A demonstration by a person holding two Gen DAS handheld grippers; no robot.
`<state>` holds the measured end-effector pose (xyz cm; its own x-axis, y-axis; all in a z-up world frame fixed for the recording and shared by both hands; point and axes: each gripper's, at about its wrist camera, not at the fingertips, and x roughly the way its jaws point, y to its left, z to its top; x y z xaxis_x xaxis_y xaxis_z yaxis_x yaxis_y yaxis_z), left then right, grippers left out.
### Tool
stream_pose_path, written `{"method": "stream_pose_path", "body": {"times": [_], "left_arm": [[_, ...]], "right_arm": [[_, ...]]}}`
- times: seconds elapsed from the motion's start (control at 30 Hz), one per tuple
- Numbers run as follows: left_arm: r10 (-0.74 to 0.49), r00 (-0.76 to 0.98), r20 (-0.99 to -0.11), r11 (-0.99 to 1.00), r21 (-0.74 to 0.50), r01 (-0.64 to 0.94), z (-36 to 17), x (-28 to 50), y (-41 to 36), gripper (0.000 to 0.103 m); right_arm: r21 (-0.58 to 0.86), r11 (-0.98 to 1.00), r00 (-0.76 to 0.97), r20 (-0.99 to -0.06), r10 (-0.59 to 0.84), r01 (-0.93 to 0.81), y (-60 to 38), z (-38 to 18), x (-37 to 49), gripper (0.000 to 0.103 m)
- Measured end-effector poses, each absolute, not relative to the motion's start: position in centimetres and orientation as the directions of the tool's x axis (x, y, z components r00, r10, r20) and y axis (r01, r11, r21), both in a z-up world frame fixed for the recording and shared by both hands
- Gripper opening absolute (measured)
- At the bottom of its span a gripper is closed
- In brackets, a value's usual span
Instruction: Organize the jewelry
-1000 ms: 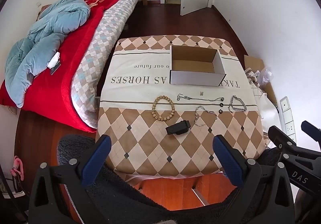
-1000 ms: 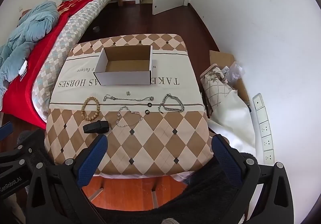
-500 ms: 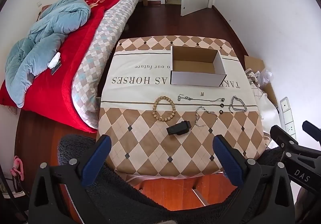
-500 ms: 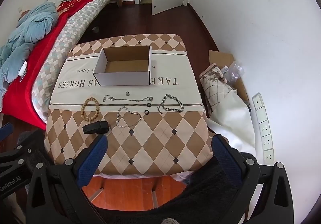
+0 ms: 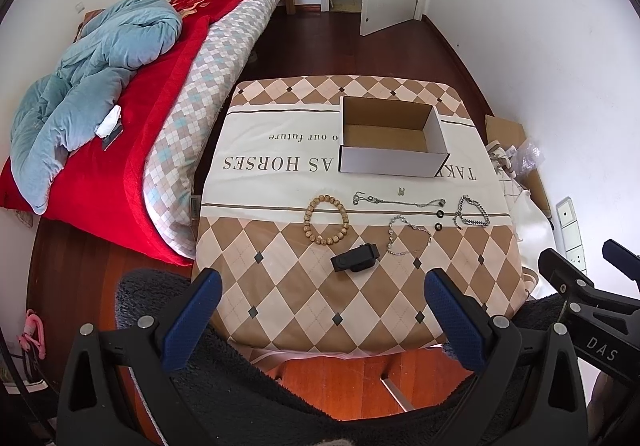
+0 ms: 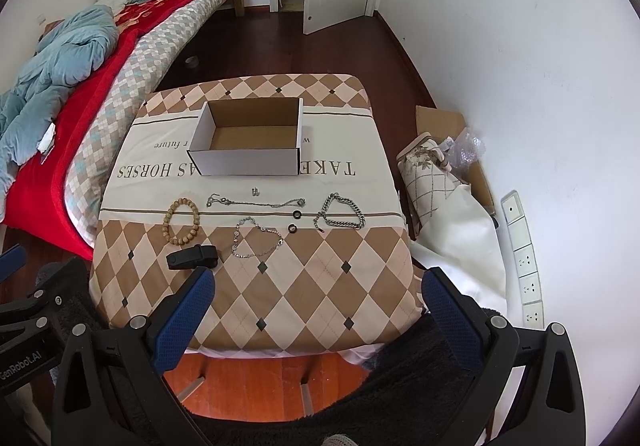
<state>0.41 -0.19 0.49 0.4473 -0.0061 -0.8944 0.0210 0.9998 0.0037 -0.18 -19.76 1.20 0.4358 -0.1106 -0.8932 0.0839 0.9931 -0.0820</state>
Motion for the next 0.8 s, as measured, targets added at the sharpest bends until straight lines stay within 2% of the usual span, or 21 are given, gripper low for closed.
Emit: {"method": "stream_pose_path", "body": {"times": [0.8], "left_arm": [[-0.011, 0.448, -0.894, 1.000, 0.000, 0.025, 1.13, 0.10, -0.67, 0.103]], "right_arm": [[-0.081, 0.993, 0.442, -0.890, -0.111, 0.086, -20.40, 1.69, 0.16, 0.103]]}}
